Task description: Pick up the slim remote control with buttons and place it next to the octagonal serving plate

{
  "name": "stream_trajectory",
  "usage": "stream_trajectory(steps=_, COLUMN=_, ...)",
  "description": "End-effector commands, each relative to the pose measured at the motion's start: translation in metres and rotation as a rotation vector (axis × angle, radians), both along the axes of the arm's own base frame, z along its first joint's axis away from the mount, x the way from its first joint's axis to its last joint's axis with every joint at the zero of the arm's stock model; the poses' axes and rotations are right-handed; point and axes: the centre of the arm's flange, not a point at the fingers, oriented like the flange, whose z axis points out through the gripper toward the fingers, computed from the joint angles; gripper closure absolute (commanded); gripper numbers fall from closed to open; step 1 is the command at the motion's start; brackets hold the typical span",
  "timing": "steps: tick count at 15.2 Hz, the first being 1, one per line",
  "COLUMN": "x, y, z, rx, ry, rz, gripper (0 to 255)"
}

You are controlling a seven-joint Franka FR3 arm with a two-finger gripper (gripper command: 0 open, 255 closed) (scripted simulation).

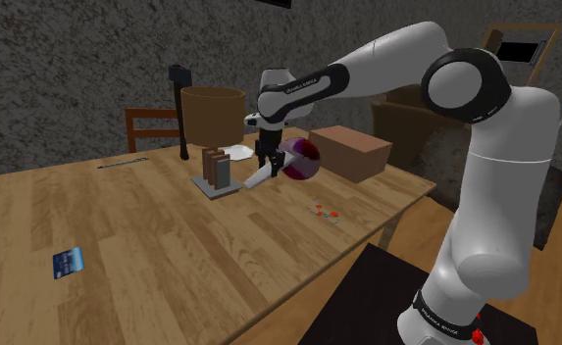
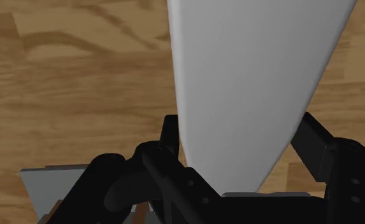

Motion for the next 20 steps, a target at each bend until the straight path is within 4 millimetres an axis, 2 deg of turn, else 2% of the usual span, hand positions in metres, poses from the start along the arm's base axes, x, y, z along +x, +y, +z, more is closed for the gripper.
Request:
stream_trajectory(steps=1, x=0.013, y=-0.023, z=0.0, rx=0.0, ry=0.0, rz=0.001, gripper=255)
stream_trajectory(steps=17, x=0.113, y=-0.209, z=0.002, rx=0.0, ry=0.0, rz=0.001, gripper=255)
stream_trajectory(steps=18, x=0.124, y=-0.229, z=0.002, rx=0.0, ry=0.0, rz=0.001, gripper=255)
stream_trajectory(steps=20, x=0.124, y=-0.229, z=-0.008, rx=0.0, ry=0.0, rz=0.001, gripper=255)
